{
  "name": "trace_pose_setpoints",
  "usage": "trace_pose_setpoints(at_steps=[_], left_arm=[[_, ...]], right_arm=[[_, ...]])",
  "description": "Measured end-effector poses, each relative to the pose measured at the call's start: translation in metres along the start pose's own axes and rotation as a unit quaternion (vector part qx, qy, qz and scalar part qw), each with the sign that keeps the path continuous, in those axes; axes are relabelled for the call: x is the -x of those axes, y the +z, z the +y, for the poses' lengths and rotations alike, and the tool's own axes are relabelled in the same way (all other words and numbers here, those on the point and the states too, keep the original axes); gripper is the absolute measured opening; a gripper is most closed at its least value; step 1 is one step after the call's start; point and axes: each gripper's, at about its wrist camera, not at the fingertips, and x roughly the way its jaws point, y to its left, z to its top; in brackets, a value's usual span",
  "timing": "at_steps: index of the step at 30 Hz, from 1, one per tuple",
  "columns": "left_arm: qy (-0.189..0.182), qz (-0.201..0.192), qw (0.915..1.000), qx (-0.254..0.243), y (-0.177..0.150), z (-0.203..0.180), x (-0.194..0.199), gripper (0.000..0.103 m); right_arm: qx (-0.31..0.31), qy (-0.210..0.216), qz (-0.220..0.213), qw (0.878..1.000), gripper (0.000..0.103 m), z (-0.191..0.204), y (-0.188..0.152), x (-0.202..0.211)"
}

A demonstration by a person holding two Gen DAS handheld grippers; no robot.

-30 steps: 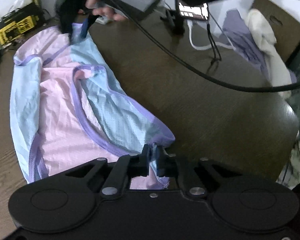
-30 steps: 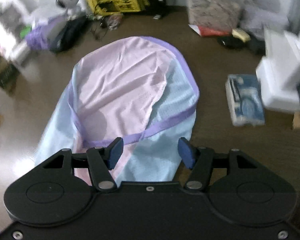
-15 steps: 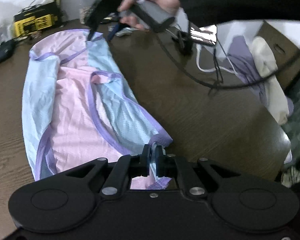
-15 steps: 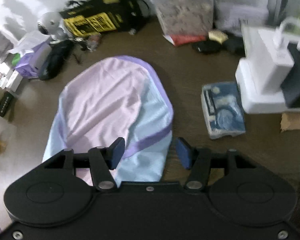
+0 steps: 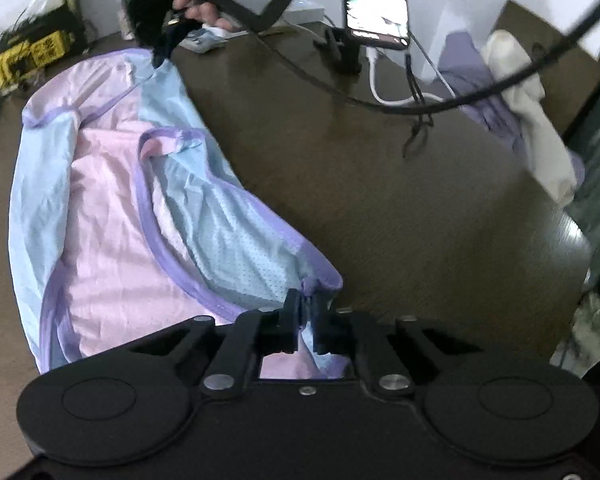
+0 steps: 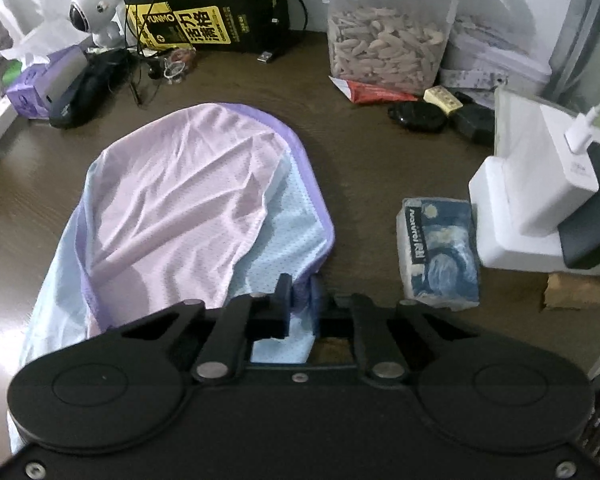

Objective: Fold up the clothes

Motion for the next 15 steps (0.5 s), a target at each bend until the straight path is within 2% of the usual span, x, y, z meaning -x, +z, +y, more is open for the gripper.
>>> trace_pose_setpoints(at_steps=[3,6,9,11,13,15], left_arm=[[-0.028,-0.060,0.9941,0.085,-0.005,0.024,0.029,0.004],[-0.028,-0.053,0.9860,0.156,-0.020,0.046,0.044,0.004],[-0.008,-0.051,0.9782,0.201,-0.036,0.063,0.053,0.004],[-0.008,-0.056,0.9708,0.233,-0.043,0.071,0.058,0.004],[-0.012,-0.055,0.9591,0.277,-0.054,0.082,0.062,0.004],[-0.006,-0.052,0.9574,0.284,-0.059,0.083,0.063,0.004]], right_arm=[[-0.035,0.019,-0.006,0.999,0.003,-0.004,0.003,0.008],[-0.035,0.037,-0.027,0.998,0.003,0.007,0.013,0.025],[-0.022,0.062,-0.042,0.997,0.003,0.029,0.029,0.041],[-0.022,0.067,-0.033,0.997,0.003,0.038,0.035,0.037],[-0.029,0.071,-0.016,0.997,0.003,0.050,0.042,0.028],[-0.024,0.054,-0.005,0.998,0.003,0.059,0.044,0.016]])
